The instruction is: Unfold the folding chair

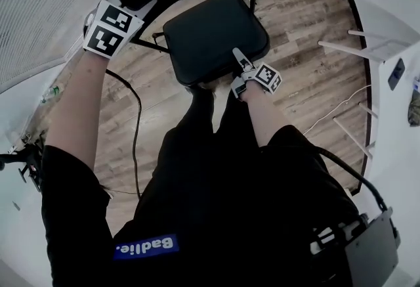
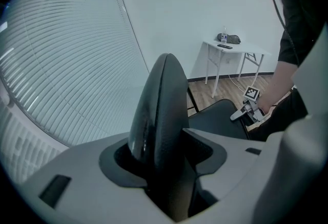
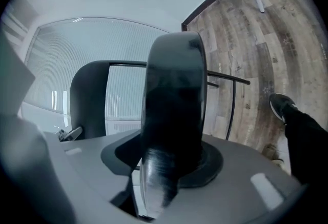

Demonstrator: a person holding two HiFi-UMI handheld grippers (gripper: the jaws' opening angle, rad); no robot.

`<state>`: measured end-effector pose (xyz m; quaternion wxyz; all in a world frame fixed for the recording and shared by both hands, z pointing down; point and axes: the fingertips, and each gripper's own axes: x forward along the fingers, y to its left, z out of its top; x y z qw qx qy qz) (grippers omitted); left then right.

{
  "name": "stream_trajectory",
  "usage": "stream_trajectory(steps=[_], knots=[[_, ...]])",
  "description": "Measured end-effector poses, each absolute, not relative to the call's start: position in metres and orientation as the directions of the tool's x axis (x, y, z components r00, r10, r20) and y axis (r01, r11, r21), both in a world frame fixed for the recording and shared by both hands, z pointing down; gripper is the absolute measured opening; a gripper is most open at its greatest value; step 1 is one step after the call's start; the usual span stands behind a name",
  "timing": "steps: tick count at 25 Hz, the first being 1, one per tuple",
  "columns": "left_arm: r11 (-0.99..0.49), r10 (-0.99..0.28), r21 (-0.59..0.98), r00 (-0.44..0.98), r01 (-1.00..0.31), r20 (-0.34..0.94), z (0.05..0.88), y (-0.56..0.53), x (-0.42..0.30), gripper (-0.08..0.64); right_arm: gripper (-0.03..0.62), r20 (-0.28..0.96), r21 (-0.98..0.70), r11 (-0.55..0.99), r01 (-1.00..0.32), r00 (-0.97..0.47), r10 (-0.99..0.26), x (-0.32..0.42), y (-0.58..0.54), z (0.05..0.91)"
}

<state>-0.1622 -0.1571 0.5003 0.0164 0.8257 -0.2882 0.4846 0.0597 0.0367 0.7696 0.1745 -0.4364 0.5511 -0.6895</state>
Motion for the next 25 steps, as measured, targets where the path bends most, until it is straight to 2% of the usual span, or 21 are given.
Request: stream_trajectory(steps=[9, 25], knots=[[-0.854, -0.392, -0.166, 0.400, -0.493, 0.828, 0.538, -0.164, -0.166, 0.212, 0.216, 0.499, -0.866, -0.421, -0.269, -0.515, -0.697, 0.076, 0.078, 0.836], [-0.857, -0.338, -0.088, 0.424, -0.508, 0.840, 0.594, -0.187, -0.170, 0.218, 0.261, 0.508, -0.858, -0.449, -0.248, -0.535, -0.675, 0.096, 0.105, 0.914]])
